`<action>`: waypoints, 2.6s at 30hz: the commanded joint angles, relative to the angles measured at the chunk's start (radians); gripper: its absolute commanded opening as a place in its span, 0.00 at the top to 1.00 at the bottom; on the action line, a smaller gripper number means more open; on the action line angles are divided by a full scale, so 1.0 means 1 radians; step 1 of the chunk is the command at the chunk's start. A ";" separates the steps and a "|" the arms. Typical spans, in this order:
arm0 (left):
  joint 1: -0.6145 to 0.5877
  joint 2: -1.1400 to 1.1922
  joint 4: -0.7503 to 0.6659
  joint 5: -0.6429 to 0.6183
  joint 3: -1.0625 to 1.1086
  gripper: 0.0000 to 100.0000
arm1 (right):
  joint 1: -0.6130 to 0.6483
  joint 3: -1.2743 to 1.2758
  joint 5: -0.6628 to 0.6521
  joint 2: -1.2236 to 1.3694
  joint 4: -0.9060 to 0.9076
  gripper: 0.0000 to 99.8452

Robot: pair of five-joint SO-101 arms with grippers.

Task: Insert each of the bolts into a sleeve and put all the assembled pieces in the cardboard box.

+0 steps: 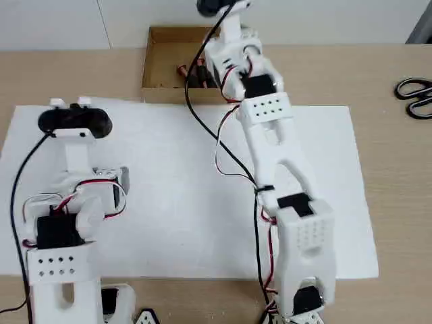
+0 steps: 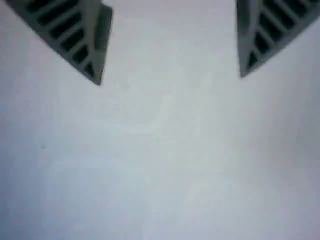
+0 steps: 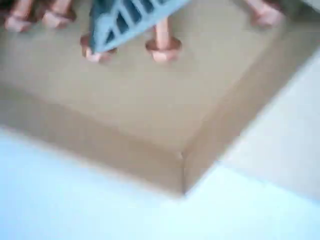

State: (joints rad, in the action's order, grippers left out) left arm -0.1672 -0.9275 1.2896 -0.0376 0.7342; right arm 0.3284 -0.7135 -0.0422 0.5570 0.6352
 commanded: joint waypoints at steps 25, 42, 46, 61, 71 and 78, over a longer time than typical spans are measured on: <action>-0.008 -0.881 0.057 0.110 0.214 0.83 | -0.021 0.549 0.008 -1.415 1.035 0.81; -0.006 -0.890 -0.304 0.109 0.723 0.83 | -0.255 2.048 0.006 -2.046 0.124 0.82; -0.003 -0.890 -0.348 0.107 0.835 0.83 | -0.255 2.274 0.006 -2.157 0.022 0.82; -0.003 -0.890 -0.351 0.106 0.937 0.83 | -0.252 2.397 0.011 -2.362 0.283 0.82; -0.005 -0.890 -0.351 0.107 0.937 0.83 | -0.251 2.397 0.008 -2.362 0.283 0.82; -0.005 -0.890 -0.351 0.109 0.937 0.83 | -0.251 2.397 0.008 -2.362 0.283 0.82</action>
State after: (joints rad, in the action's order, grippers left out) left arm -0.1703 -1.8082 0.9597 0.0667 1.6747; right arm 0.0813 1.6755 -0.0376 -1.7875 0.9160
